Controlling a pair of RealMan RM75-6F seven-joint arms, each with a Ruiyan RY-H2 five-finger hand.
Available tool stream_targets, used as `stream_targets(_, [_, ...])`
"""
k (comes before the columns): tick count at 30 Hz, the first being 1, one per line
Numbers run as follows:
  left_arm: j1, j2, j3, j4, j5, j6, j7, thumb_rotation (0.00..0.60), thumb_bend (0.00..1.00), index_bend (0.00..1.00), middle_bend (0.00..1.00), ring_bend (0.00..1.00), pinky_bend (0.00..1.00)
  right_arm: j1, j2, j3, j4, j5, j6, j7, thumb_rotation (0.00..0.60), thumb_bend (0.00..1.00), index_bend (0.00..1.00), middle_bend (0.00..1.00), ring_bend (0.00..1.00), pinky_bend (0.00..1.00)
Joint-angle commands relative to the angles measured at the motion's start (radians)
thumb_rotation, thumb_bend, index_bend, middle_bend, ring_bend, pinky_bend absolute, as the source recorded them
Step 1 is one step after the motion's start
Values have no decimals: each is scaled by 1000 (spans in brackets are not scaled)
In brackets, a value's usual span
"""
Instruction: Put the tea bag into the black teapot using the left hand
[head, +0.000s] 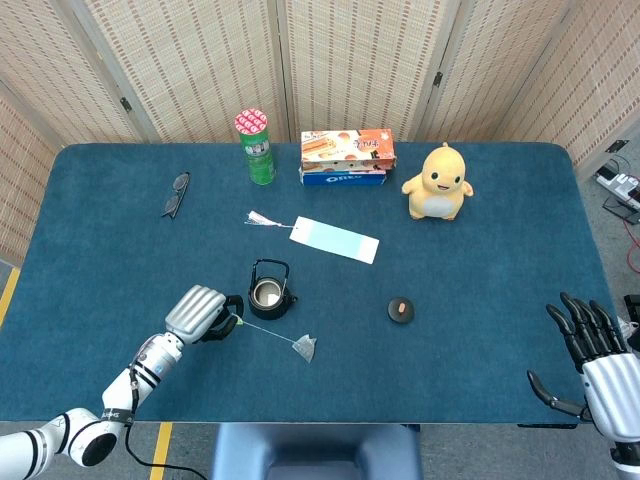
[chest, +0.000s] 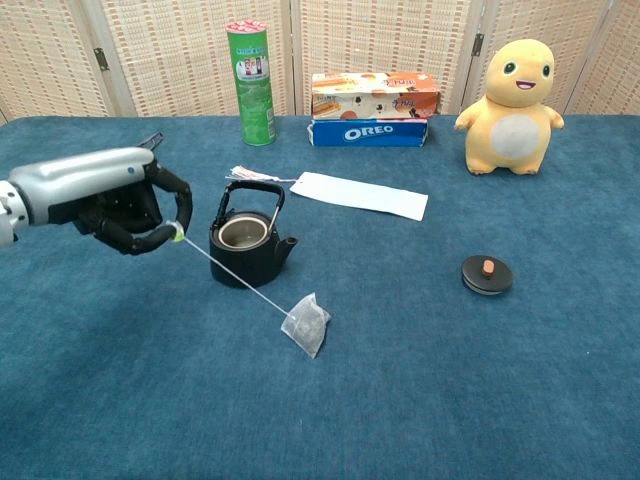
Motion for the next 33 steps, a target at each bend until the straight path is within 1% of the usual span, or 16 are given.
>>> stream_targets(1, [-23,56,-47,-108,-23,15,60,600,597,590,1000,1000,1000,0,3,3,0,6,1,9,220,404,0,0,10,0])
stream_targets(7, [-76,107,-111,-187,-70,-13,101,600,597,578,1000,1000,1000,2,6,14,2,25,2,31,219,404,0,0,9,0])
stream_targets(10, [-109,120,-139,-201,-100,-42,103,600,597,574,1000,1000,1000,6,10,19,3,39,-8,43,221,404,0,0,9,0])
stream_targets(12, [-133,131,-159,-201,-125,-73,88,600,597,571,1000,1000,1000,5,11,24,3,48,-4,48,222,404,0,0,8,0])
stream_targets(14, [-161,138,-183,-184,-150,-100,76,600,597,573,1000,1000,1000,3,12,31,5,59,1,54,220,404,0,0,7,0])
stream_targets(17, [-199,138,-205,-152,-176,-131,67,600,597,576,1000,1000,1000,4,12,41,8,79,-2,59,221,404,0,0,8,0])
stream_targets(23, [-239,130,-215,-102,-194,-159,44,600,597,576,1000,1000,1000,12,12,50,10,107,-24,60,221,404,0,0,7,0])
stream_targets(27, [-258,119,-209,-57,-193,-173,24,600,597,576,1000,1000,1000,16,10,58,10,124,-35,57,222,404,0,0,6,0])
stream_targets(33, [-272,117,-205,-19,-180,-181,-24,600,597,577,1000,1000,1000,21,7,64,8,143,-53,49,220,404,0,0,7,0])
